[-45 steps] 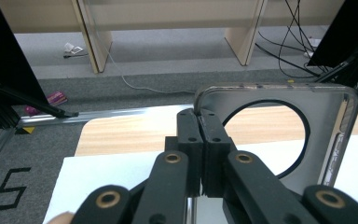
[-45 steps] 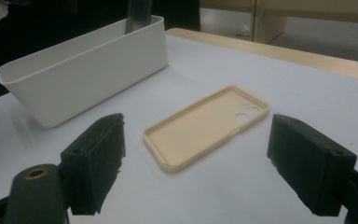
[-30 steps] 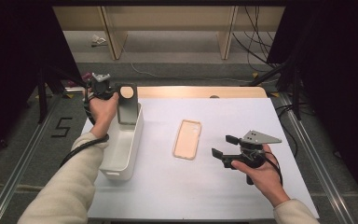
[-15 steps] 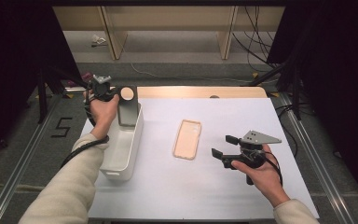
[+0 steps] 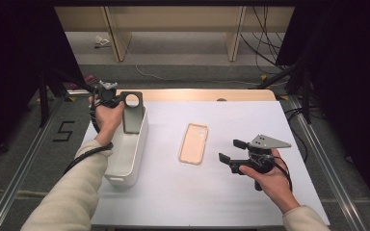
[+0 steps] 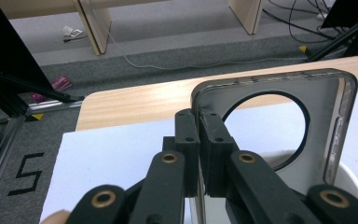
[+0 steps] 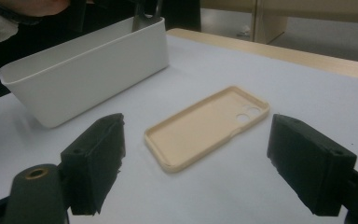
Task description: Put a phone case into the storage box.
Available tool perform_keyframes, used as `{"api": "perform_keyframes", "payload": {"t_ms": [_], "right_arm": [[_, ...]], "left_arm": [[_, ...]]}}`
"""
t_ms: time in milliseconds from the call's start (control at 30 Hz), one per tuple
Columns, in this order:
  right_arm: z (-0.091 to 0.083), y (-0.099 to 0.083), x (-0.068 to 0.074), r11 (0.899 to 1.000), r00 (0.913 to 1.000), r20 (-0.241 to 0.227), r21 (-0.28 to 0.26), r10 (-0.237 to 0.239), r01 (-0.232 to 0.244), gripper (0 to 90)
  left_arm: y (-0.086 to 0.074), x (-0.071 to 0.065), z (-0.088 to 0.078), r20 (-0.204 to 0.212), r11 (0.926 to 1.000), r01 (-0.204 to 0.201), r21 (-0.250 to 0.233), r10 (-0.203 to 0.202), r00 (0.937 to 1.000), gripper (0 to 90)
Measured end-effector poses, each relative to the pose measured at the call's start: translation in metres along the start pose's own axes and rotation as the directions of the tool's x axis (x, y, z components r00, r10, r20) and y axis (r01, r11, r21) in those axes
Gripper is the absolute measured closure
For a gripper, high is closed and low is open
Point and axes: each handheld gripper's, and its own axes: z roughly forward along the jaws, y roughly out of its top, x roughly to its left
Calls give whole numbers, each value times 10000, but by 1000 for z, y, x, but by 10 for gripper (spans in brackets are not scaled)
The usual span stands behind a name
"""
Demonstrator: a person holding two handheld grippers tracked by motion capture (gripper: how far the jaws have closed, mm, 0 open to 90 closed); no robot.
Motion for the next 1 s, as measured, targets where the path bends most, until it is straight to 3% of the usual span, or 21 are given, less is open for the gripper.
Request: {"api": "perform_keyframes", "payload": {"t_ms": [333, 467, 633, 800, 1000], "right_arm": [[0, 0, 0, 10000, 10000, -16, 7, 9, -9, 200], [0, 0, 0, 10000, 10000, -24, 19, 40, -40, 199], [1, 0, 0, 10000, 10000, -5, 43, 20, -20, 200], [1, 0, 0, 10000, 10000, 15, 44, 33, -33, 200], [1, -1, 0, 10000, 10000, 17, 83, 28, -28, 199]], "left_arm": [[1, 0, 3, 5, 9994, -174, 295, 174, 9998, 838], [-2, 1, 4, 114, 9983, 92, 569, -99, 9999, 760], [-4, 3, 0, 251, 9983, 304, 502, -317, 9992, 578], [-2, 3, -14, 612, 9987, 389, 323, -408, 9973, 375], [-4, 0, -36, 1585, 9990, 431, 81, -438, 9864, 160]]}}
